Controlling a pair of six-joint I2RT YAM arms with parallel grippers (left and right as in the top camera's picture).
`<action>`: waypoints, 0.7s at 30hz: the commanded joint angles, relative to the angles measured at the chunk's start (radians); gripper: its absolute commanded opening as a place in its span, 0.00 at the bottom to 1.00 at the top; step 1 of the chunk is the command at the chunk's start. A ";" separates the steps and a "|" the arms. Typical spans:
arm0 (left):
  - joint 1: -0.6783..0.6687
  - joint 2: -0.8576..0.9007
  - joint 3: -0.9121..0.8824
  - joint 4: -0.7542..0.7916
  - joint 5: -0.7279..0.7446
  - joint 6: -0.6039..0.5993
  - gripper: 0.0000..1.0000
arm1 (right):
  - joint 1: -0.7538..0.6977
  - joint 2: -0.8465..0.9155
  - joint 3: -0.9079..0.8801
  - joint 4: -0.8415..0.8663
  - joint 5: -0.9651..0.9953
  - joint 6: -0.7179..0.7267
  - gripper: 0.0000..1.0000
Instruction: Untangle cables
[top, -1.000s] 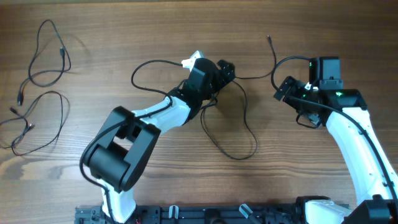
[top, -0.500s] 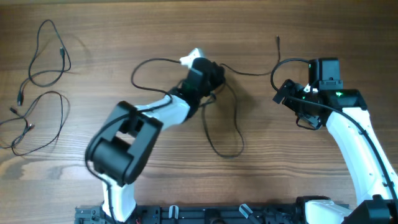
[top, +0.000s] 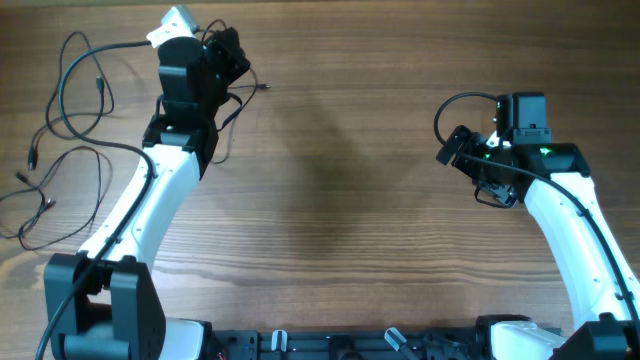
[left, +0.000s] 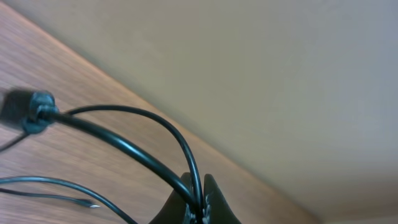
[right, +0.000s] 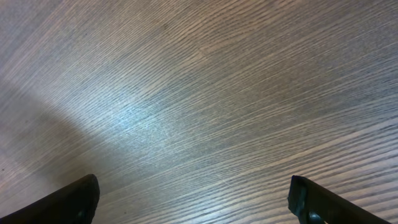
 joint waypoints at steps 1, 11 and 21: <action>0.022 0.006 0.003 0.003 -0.046 0.151 0.04 | 0.000 -0.013 0.008 0.006 -0.017 0.003 1.00; 0.071 0.023 0.003 0.006 -0.315 0.356 0.04 | 0.000 -0.012 0.008 0.021 -0.016 0.030 1.00; 0.122 0.187 0.003 0.151 -0.222 0.360 0.04 | 0.000 -0.012 0.008 0.032 -0.021 0.085 1.00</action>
